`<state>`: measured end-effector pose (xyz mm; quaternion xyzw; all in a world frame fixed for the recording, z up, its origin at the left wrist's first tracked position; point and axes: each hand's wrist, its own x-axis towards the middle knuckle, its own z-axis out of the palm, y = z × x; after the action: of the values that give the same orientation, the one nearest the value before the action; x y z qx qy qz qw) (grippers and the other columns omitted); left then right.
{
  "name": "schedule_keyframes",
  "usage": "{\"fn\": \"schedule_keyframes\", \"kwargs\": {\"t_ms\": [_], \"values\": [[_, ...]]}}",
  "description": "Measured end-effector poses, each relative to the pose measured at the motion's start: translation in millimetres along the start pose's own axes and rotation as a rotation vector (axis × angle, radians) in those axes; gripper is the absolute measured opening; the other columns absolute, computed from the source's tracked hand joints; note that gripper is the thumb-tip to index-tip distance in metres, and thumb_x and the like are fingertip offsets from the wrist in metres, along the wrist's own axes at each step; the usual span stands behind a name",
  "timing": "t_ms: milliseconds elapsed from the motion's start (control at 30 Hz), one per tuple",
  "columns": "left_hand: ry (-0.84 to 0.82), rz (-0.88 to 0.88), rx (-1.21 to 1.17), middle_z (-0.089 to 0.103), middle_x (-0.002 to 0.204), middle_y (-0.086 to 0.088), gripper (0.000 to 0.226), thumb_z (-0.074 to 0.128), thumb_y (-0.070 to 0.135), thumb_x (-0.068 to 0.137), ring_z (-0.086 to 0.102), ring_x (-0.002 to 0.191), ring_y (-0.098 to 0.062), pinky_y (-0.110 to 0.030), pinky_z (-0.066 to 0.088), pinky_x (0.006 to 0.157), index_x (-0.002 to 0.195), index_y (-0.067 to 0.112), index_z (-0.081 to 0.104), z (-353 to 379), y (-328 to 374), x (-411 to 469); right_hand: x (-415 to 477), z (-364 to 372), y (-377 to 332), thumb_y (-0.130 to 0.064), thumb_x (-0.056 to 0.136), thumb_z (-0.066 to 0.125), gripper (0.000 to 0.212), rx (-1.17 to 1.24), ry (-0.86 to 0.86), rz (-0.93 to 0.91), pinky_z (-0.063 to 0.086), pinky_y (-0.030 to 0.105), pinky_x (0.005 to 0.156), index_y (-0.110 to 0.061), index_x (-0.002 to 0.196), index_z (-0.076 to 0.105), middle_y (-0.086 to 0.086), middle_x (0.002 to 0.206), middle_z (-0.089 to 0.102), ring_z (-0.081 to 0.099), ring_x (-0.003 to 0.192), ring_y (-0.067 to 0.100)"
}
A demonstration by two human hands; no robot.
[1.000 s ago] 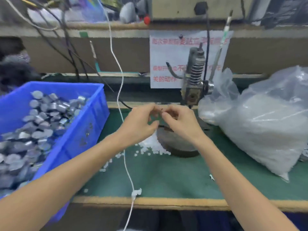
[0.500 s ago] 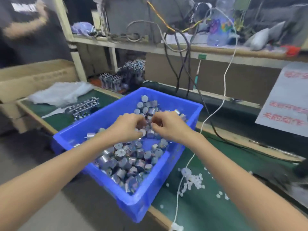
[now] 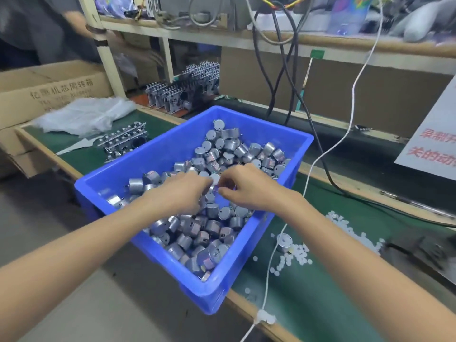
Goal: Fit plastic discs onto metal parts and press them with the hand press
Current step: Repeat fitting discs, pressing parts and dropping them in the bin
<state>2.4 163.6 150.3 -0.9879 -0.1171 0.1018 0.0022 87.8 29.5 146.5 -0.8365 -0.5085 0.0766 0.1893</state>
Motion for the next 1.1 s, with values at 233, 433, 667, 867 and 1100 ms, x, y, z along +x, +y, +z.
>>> {"fn": "schedule_keyframes", "kwargs": {"t_ms": [233, 433, 667, 867, 1100], "values": [[0.549, 0.143, -0.225, 0.056, 0.101, 0.0, 0.027, 0.06, 0.028, 0.083, 0.053, 0.096, -0.027, -0.032, 0.03, 0.064, 0.103, 0.02, 0.045, -39, 90, -37, -76, -36, 17, -0.015, 0.087, 0.066, 0.018, 0.621, 0.287, 0.106, 0.055, 0.034, 0.074, -0.007, 0.104, 0.064, 0.004, 0.084, 0.071, 0.069, 0.076, 0.016], [0.444, 0.306, -0.187, 0.035, 0.087, 0.001, 0.048, 0.059, 0.0, 0.075, 0.045, 0.083, -0.023, -0.029, 0.018, 0.05, 0.101, 0.021, 0.025, 9, 190, -37, -184, -20, 72, -0.018, 0.087, 0.066, 0.015, 0.743, 0.428, 0.444, 0.047, 0.016, 0.059, -0.014, 0.101, 0.063, 0.002, 0.093, 0.07, 0.071, 0.073, 0.009], [0.013, 0.356, -0.483, 0.056, 0.097, -0.002, 0.026, 0.067, 0.034, 0.083, 0.054, 0.097, -0.024, -0.034, 0.043, 0.08, 0.097, 0.014, 0.057, 100, 212, 3, -261, 56, 106, -0.008, 0.086, 0.066, 0.019, 0.819, 0.651, 0.742, 0.046, 0.015, 0.059, -0.019, 0.095, 0.053, 0.002, 0.089, 0.064, 0.065, 0.067, 0.009], [0.079, 0.379, -0.588, 0.063, 0.078, 0.008, 0.013, 0.065, 0.023, 0.085, 0.058, 0.08, -0.016, -0.028, 0.042, 0.065, 0.074, 0.025, 0.06, 113, 223, 11, -264, 74, 105, -0.003, 0.087, 0.064, 0.024, 0.921, 0.69, 0.683, 0.043, 0.015, 0.051, -0.014, 0.107, 0.057, 0.001, 0.087, 0.064, 0.063, 0.057, 0.01], [0.133, 0.55, -0.645, 0.054, 0.088, 0.009, 0.007, 0.06, 0.025, 0.089, 0.042, 0.087, -0.012, -0.028, 0.034, 0.08, 0.083, 0.024, 0.063, 134, 233, 3, -275, 89, 109, -0.007, 0.092, 0.057, 0.027, 0.898, 0.708, 0.661, 0.045, 0.019, 0.054, -0.027, 0.11, 0.056, -0.005, 0.094, 0.063, 0.068, 0.07, 0.013]]}}
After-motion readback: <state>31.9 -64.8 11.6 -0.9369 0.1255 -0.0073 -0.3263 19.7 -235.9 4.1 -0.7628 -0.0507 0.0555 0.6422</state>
